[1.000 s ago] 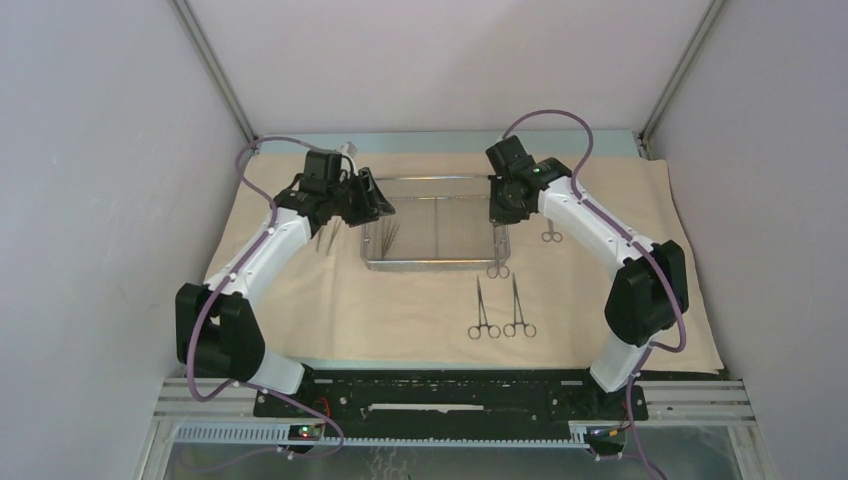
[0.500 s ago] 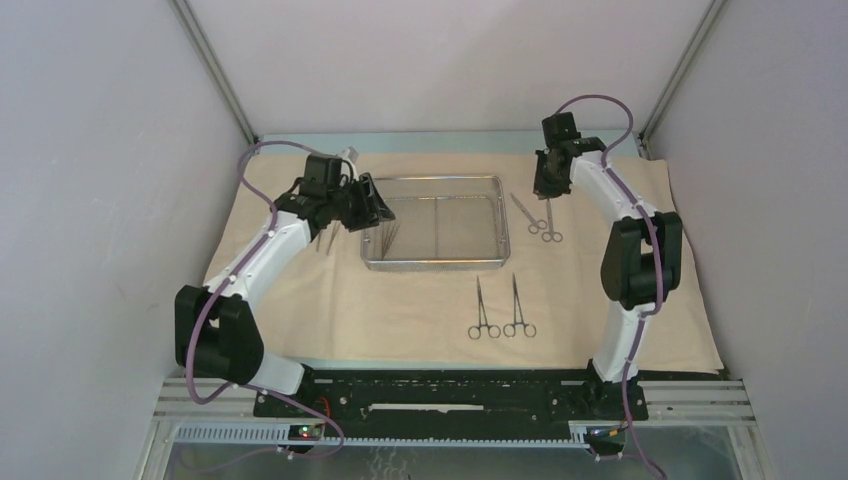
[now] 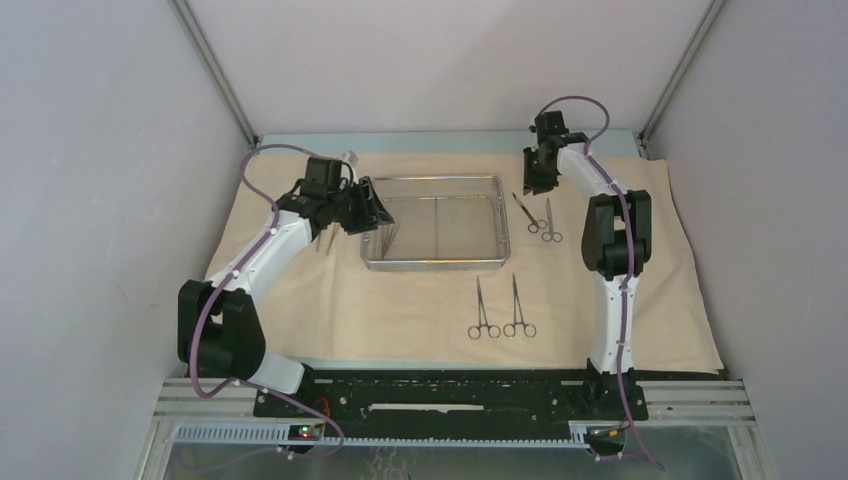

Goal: Open and lay out the surgical kit
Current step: Adjust the medical item in the surgical kit.

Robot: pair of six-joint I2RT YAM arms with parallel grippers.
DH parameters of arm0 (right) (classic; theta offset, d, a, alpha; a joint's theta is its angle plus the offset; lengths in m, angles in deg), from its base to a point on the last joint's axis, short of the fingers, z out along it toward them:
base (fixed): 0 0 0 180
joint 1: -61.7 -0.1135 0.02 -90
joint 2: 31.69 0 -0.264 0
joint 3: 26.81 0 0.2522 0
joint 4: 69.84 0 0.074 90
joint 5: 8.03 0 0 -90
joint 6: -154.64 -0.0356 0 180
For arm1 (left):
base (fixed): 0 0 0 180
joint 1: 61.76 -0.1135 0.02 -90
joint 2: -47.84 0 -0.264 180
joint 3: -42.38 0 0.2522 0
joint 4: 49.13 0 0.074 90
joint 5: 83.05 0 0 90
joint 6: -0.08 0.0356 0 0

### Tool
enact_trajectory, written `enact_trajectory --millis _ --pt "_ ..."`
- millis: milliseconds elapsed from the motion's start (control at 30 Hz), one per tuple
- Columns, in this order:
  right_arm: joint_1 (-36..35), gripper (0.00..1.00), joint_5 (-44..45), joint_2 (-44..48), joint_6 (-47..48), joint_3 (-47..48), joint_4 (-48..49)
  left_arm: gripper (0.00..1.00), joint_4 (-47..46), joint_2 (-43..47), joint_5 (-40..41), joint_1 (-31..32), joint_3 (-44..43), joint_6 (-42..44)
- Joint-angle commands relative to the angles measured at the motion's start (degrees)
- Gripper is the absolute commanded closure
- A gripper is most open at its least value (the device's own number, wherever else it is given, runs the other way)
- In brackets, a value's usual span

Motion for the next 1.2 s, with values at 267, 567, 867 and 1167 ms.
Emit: enact_trajectory --millis 267,567,867,1167 --pt "-2.0 0.62 -1.5 -0.3 1.9 -3.3 1.7 0.49 -1.0 -0.2 -0.7 -0.4 0.5 1.3" --pt "-2.1 0.62 -1.7 1.1 2.2 -7.7 2.3 0.49 -1.3 -0.5 -1.1 -0.5 0.7 1.0" --pt "-3.4 0.7 2.3 2.4 0.6 -8.8 0.5 0.49 -1.7 -0.5 -1.4 -0.5 0.8 0.5" --pt "-4.0 0.77 3.2 4.6 -1.4 -10.3 -0.1 0.5 -1.7 -0.2 -1.3 -0.5 1.0 0.5"
